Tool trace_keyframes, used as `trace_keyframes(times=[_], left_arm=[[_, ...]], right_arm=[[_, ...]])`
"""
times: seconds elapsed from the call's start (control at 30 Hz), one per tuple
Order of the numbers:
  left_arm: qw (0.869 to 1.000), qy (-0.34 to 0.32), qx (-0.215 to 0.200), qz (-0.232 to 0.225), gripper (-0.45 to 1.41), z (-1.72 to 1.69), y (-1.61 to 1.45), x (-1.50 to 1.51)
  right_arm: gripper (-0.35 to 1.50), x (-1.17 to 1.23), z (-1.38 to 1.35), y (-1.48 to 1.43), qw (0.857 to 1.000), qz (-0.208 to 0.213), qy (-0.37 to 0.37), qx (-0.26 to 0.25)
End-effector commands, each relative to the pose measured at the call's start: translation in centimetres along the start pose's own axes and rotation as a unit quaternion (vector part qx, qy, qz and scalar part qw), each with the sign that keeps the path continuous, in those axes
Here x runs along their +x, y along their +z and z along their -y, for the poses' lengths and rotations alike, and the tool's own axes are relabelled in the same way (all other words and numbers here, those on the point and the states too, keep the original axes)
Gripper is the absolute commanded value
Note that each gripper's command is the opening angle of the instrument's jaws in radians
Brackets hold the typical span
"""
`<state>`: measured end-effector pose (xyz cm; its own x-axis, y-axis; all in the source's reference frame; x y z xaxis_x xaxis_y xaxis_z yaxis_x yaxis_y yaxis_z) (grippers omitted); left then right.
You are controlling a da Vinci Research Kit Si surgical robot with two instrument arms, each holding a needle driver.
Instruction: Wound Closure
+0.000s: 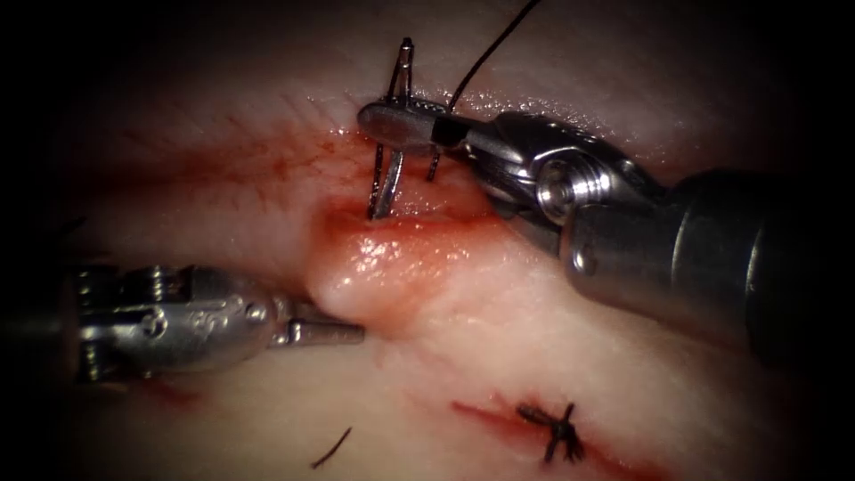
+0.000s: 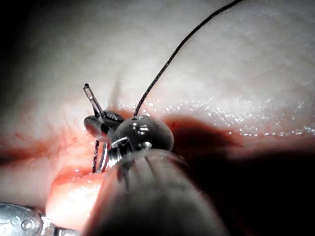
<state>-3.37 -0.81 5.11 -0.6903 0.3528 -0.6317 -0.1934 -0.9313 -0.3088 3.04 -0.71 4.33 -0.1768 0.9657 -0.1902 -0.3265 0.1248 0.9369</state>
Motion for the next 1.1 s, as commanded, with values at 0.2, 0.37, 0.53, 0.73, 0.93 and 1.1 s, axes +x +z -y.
trace_keyframes(times=[0.2,0.37,0.53,0.73,0.93,1.1], left_arm=[[1.0,0.001,0.001,0.0,0.04,-0.01,0.09,-0.02],[1.0,0.002,0.002,0.0,0.02,-0.03,0.1,-0.04],[1.0,0.002,0.002,0.0,0.02,-0.03,0.1,-0.04],[1.0,0.003,0.002,0.0,0.01,-0.03,0.1,-0.05],[1.0,0.003,0.002,-0.001,-0.01,-0.03,0.09,-0.05],[1.0,0.003,0.002,-0.001,-0.01,-0.02,0.1,-0.05]], right_arm=[[-0.35,0.02,0.05,0.11,0.991,0.012,0.129,0.016],[-0.35,-0.01,0.13,0.12,0.979,0.027,0.197,0.037],[-0.35,-0.02,0.2,0.12,0.973,0.037,0.224,0.05],[-0.35,-0.06,0.32,0.12,0.968,0.053,0.237,0.065],[-0.35,-0.06,0.4,0.11,0.964,0.057,0.25,0.076],[-0.35,-0.02,0.49,0.07,0.958,0.056,0.268,0.088]])
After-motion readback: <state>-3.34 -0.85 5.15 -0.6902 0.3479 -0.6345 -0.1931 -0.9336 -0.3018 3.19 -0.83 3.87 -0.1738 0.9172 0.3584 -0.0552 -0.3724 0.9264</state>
